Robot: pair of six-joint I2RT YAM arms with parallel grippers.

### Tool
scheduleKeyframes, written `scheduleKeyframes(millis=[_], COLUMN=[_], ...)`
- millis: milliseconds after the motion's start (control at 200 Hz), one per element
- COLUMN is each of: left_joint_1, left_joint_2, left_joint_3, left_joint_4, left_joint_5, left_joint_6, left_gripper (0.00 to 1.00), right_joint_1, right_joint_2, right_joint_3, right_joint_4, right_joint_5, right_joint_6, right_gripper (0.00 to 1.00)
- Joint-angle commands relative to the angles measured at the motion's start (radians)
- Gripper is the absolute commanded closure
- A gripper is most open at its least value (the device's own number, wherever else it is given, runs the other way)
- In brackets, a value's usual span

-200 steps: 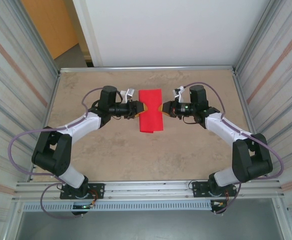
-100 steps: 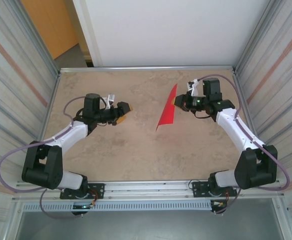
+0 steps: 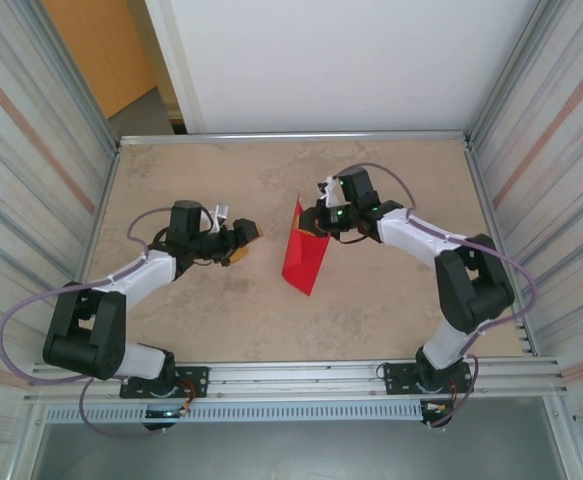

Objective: Fold a paper plane with a square sheet of paper (pick it up from the middle)
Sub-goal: First fold in half a square sheet of paper at the center of the table.

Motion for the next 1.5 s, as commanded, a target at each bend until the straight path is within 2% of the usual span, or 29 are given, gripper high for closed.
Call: scheduleKeyframes(millis=[0, 150, 311, 536, 787, 962, 1077, 1283, 1493], left_joint_1=[-0.022, -0.096, -0.165, -0.237, -0.283, -0.286, -0.288, -0.292, -0.321], left_joint_2=[0.023, 0.089, 0.2, 0.34, 0.431, 0.488, 0.522, 0.584, 0.654], left_joint_3=[0.023, 0.088, 0.175, 0.312, 0.406, 0.452, 0.471, 0.497, 0.553], left_joint_4=[-0.085, -0.158, -0.198, -0.274, -0.36, -0.414, -0.456, -0.513, -0.617], left_joint_5=[-0.044, -0.108, -0.14, -0.18, -0.257, -0.299, -0.332, -0.346, -0.405], left_joint_6=[0.051, 0.098, 0.114, 0.152, 0.197, 0.19, 0.162, 0.155, 0.176], left_gripper=[0.16, 0.18, 0.24, 0.3, 0.38, 0.49, 0.51, 0.54, 0.53], right_joint_1=[0.006, -0.01, -0.047, -0.066, -0.067, -0.067, -0.072, -0.119, -0.18], right_joint_2=[0.043, 0.075, 0.095, 0.135, 0.197, 0.221, 0.21, 0.137, 0.039], right_joint_3=[-0.057, -0.136, -0.198, -0.168, -0.131, -0.108, -0.098, -0.111, -0.158], right_joint_4=[0.193, 0.22, 0.215, 0.142, 0.144, 0.122, 0.074, -0.018, -0.051], right_joint_5=[-0.032, -0.011, 0.003, 0.004, -0.046, -0.059, -0.033, 0.054, 0.135], right_joint_6=[0.116, 0.115, 0.097, 0.037, 0.03, 0.023, 0.005, -0.031, -0.047], right_gripper=[1.0, 1.0, 1.0, 1.0, 0.99, 0.93, 0.82, 0.69, 0.68])
